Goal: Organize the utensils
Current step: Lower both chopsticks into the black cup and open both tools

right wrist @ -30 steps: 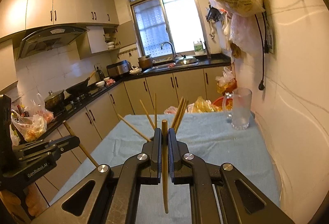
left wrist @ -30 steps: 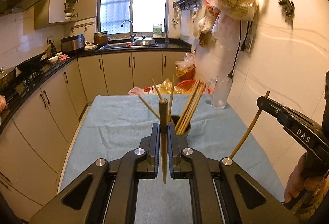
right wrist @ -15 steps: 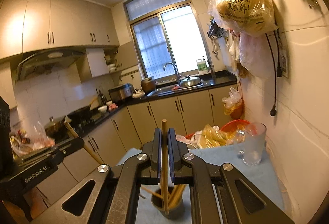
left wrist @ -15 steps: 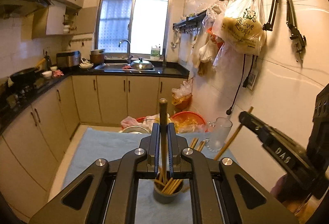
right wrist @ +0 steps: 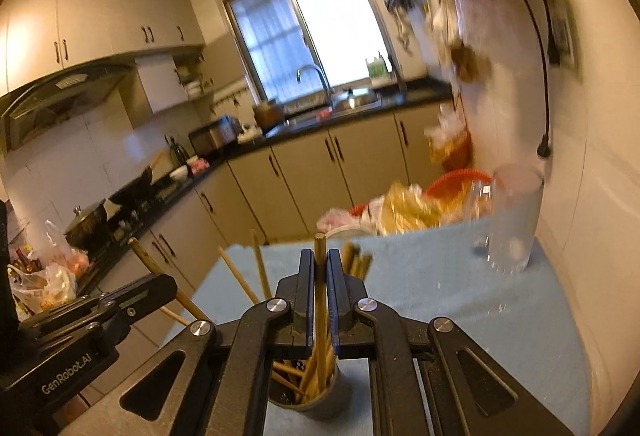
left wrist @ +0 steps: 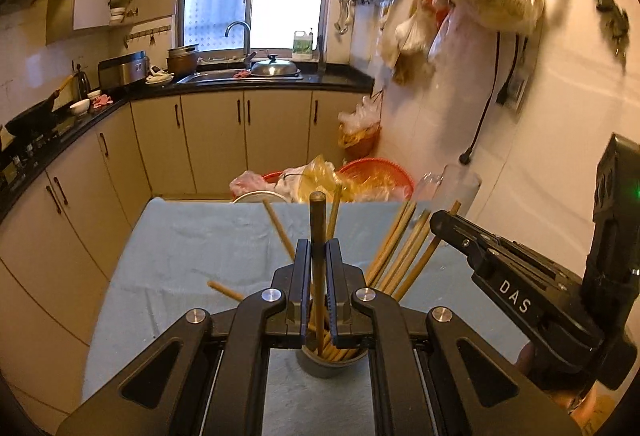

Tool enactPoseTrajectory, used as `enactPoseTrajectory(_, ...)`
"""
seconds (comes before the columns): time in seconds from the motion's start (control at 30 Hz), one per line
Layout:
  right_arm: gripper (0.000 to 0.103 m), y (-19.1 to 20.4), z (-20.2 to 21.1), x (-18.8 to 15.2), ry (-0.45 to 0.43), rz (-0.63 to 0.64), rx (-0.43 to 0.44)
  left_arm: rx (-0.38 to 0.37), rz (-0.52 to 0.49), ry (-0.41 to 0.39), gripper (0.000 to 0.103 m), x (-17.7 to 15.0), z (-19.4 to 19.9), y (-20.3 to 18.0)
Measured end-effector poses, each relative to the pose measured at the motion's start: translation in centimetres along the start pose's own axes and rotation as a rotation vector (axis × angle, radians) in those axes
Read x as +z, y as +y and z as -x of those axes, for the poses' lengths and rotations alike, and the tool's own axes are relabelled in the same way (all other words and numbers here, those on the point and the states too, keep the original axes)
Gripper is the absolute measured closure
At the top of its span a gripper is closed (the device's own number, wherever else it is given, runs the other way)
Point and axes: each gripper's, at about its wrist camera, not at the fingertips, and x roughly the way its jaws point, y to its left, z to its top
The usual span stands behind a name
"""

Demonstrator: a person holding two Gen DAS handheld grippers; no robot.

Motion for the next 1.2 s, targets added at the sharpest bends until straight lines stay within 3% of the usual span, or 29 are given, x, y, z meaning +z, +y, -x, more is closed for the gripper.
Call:
enactPoseTrajectory(0.47, 0.096, -1.1, -0.5, -1.6, 0.026, 0.009, 0.001, 0.1, -0.098, -0.034, 0.096, -2.4, -0.3, -1.2)
enactPoseTrajectory(1.2, 0.096, 0.3, 1.2, -1.2, -0.017, 0.011, 0.02, 0.116, -0.078, -0.061, 0.095, -2.9, 1.1, 0.1)
